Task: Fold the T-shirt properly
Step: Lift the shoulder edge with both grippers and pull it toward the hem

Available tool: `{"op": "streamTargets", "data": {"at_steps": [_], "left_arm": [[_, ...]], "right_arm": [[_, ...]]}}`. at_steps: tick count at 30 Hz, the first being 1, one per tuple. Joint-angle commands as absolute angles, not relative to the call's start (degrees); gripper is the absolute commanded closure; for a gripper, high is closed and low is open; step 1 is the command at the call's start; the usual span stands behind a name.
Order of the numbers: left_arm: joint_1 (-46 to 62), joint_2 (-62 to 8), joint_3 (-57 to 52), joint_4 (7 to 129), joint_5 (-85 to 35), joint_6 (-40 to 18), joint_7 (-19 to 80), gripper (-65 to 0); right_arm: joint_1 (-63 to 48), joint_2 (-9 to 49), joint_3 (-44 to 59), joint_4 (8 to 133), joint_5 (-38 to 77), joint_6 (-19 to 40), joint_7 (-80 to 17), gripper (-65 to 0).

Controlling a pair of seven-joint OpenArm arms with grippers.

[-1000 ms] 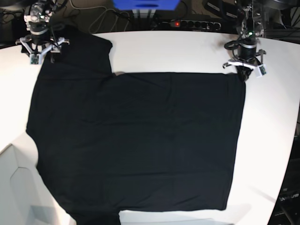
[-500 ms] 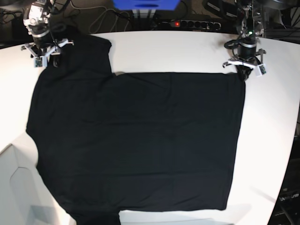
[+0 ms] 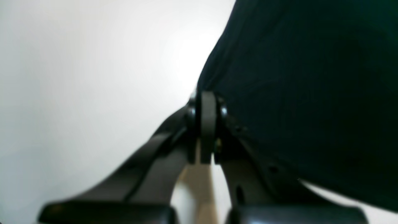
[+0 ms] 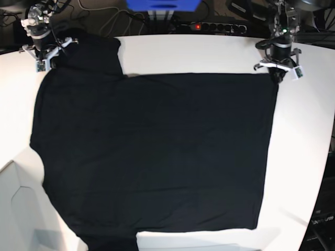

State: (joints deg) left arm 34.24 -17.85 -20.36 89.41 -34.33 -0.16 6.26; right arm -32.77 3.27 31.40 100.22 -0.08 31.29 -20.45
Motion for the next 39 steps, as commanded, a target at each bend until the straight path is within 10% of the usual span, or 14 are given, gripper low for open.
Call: {"op": "streamTargets", "data": {"at_steps": [1,22,39], "left_arm": [[34.2,-18.7,-21.1,91.2,-34.2,-0.3,4.6,0.0],[34.5,-18.4,-25.6,94.7,-34.5,0.0,4.6,0.0],[14.0,-18.3,-25.5,93.9,-34.2,0.2,16.2,0.0]], "right_arm": [[-33.0,3.8,32.1,102.1,0.4,32.1,-19.6,0.0],[-27.8,4.1,32.1,113.1,0.3,32.1,-23.4,0.0],[-3.2,7.7,31.0,104.9,0.1,32.1,-34.8,0.0]]}}
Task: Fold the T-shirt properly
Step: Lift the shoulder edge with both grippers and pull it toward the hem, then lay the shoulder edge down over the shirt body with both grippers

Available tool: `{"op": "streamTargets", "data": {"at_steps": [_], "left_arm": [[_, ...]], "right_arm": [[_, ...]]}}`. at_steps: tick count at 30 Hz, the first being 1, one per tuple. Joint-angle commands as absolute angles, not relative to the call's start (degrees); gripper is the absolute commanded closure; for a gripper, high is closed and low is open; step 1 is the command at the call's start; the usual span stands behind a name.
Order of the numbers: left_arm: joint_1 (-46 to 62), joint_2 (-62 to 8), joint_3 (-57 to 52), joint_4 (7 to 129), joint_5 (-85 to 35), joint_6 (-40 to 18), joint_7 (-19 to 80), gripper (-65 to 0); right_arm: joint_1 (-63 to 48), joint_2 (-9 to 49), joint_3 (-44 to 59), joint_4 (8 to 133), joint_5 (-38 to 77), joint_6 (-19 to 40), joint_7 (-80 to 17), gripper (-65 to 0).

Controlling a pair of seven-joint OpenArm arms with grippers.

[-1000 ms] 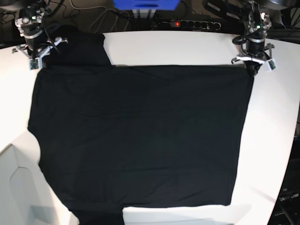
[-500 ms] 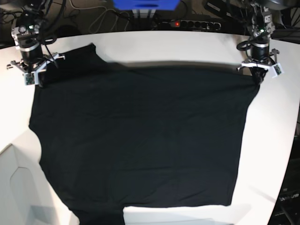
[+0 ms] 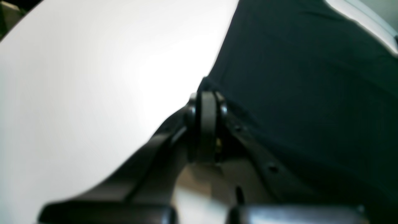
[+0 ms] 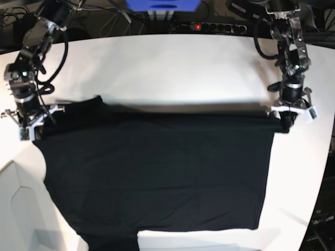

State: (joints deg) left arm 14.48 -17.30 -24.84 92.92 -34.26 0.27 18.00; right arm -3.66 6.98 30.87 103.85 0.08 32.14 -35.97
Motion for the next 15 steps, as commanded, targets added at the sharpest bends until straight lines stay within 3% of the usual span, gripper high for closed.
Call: {"op": "streamTargets", "data": {"at_steps": [1,15], "left_arm": [[12.6,-18.3,-25.5,93.9,-34.2,0.2,17.7,0.0],[-4.6,-18.5,-25.1,79.3,-34.1,-0.2,23.1,0.0]], "right_arm": [[-2.0,8.1,30.4,103.2,0.1,32.1,-34.7,0.0],[15.7,12.3,26.2,83.2,0.0,32.0,-34.2,0.0]]}}
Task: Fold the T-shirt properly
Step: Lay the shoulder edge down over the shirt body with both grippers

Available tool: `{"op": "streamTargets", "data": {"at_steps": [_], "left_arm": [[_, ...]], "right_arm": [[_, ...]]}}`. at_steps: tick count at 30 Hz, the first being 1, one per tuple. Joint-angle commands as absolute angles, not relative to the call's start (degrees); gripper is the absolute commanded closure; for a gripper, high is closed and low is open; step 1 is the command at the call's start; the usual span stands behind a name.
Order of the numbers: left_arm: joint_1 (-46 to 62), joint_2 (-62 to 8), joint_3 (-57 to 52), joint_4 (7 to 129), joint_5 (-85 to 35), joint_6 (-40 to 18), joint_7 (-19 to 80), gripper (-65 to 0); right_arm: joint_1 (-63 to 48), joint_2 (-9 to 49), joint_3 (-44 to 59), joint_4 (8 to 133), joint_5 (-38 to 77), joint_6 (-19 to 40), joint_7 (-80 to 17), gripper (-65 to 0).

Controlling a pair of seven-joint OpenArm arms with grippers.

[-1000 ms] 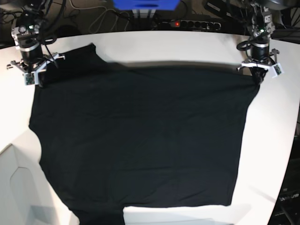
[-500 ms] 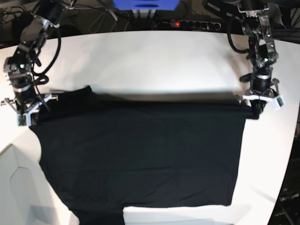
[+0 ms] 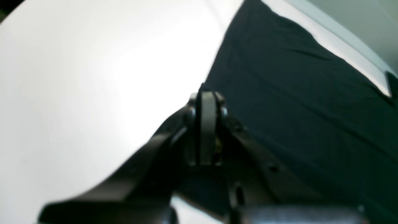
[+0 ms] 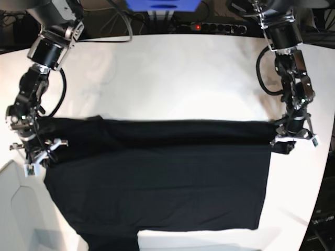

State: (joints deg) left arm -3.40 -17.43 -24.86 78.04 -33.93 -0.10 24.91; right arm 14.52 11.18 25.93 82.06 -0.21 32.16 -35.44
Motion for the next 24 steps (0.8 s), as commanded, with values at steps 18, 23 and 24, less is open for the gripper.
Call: {"op": "streamTargets", "data": {"at_steps": [18,23,24], "left_arm": [[-10.1,-18.9,-21.8,72.0,-34.1,-0.2,22.6,0.0],[-11.2,-18.9,-22.0,71.0,-34.1,-0.2,22.6,0.0],[-11.3,-18.9,-22.0,71.0,-34.1,-0.2,22.6,0.0]], "right_arm": [[27.5,14.3,23.2,66.7,0.0,31.8,-28.5,0.0],[28.1,14.2,21.3,66.5,0.0,31.7,-28.4,0.0],[28.2,14.3,20.8,65.9,0.0,31.7,-28.4,0.0]]}}
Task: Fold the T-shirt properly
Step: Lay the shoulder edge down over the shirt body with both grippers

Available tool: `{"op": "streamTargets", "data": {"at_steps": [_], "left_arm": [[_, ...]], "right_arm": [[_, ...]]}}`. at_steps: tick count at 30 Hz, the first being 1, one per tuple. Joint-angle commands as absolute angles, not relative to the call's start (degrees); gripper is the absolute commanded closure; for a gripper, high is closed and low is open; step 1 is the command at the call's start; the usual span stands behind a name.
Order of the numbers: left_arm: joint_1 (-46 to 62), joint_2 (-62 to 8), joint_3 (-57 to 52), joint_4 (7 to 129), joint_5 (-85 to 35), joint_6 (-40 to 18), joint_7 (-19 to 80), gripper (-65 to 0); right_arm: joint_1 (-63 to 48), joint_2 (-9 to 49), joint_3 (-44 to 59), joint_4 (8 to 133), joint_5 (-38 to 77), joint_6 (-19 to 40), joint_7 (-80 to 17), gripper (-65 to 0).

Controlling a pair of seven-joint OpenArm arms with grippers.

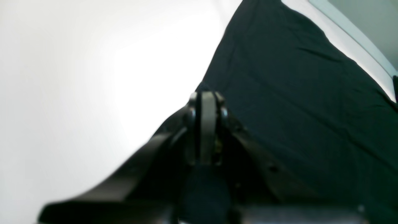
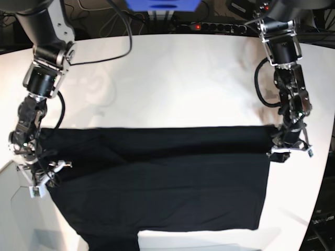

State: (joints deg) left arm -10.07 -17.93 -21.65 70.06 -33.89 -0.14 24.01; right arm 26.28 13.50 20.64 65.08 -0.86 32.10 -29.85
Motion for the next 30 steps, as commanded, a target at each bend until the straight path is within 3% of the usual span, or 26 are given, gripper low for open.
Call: {"op": "streamTargets", "data": {"at_steps": [1,16,19,24,27,30], "left_arm": [[-11.3,-18.9,-21.8,71.0,-34.1,-0.2,22.6,0.0],[-12.6,-18.5,-21.8,70.9,-34.1,0.0,22.6,-0.2],[-13.8,-18.5,-21.8,70.2,-34.1,0.2,23.1,-4.8],[-14.0,-18.7,-21.8,68.6,-34.1,0.2,23.2,-27.8],[-14.0,-18.7,-21.8,68.9,-34.1,0.0,23.1,-31.3],[-13.7,-18.6,-21.8,69.6,-34.5,0.0,23.1,-31.2]], "right_arm": [[28.3,14.5,20.4,64.9,0.0,31.7,-28.4,0.0],[29.4,14.5,20.4,61.7,0.0,31.7,-26.7,0.0],[29.4,14.5,20.4,61.8,0.0,31.7,-26.8,-7.2],[29.3,14.5,20.4,62.0,0.0,31.7,-26.8,-25.6],[29.3,14.5,20.8,62.1,0.0,31.7,-26.8,-32.4],[28.9,14.5,20.9,64.0,0.0,31.7,-26.9,-34.0]]}}
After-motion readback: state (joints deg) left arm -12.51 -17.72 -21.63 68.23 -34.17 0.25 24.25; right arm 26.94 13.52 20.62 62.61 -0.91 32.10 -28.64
